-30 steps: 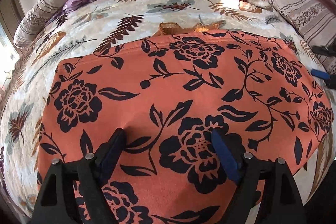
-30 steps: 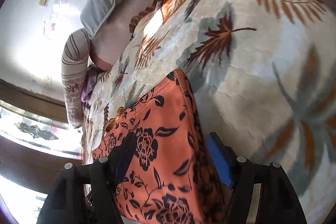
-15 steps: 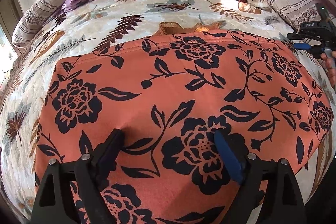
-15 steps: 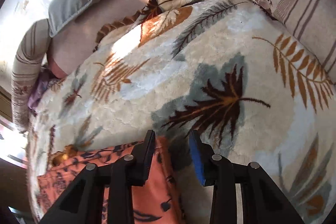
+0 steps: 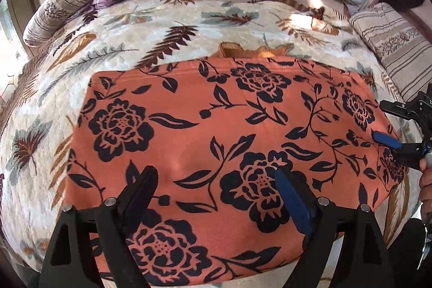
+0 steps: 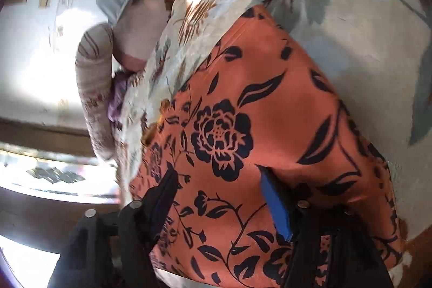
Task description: Fold small clothes
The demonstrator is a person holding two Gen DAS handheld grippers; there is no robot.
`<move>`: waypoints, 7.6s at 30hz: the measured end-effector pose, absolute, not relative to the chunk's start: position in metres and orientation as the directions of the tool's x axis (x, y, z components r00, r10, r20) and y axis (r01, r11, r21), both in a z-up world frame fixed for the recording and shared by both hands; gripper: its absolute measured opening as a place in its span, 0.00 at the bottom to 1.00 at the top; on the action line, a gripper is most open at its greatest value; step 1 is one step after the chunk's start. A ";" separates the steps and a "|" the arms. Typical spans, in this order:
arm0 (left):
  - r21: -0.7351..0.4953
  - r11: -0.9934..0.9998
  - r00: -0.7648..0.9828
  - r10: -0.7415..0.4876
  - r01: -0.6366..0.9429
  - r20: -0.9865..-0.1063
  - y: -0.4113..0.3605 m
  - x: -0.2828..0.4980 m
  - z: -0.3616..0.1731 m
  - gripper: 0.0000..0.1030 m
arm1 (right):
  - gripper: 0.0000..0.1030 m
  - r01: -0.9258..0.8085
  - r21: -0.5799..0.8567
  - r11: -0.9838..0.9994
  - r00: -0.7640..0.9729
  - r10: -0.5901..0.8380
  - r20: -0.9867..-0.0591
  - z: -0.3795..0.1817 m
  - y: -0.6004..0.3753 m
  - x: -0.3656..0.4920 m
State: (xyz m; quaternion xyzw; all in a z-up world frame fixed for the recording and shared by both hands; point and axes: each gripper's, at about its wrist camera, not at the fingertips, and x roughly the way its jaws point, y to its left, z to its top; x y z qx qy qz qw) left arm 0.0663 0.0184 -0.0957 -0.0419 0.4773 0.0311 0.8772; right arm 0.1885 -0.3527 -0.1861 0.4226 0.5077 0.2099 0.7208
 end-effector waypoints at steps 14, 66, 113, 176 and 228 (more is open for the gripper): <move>-0.048 0.982 0.536 0.058 -0.182 -0.842 0.056 0.048 -0.101 0.86 | 0.77 0.042 0.779 0.625 0.467 0.677 -0.569 -0.141 -0.362 0.193; -0.018 0.990 0.506 0.055 -0.138 -0.861 0.000 0.080 -0.092 0.86 | 0.80 0.227 0.836 0.499 0.598 0.606 -0.525 -0.196 -0.395 0.099; 0.063 0.990 0.435 0.112 -0.126 -0.893 -0.005 0.097 -0.131 0.95 | 0.39 0.235 0.727 0.645 0.536 0.538 -0.650 -0.197 -0.382 0.122; -0.243 0.877 0.461 -0.028 -0.414 -0.887 0.150 -0.028 -0.082 0.37 | 0.69 -0.286 0.698 0.656 0.352 0.750 -0.561 -0.147 -0.207 0.035; -0.160 0.923 0.552 0.065 -0.350 -0.832 0.150 0.017 -0.077 0.76 | 0.55 -0.302 0.492 0.816 0.270 0.568 -0.777 -0.157 -0.107 0.199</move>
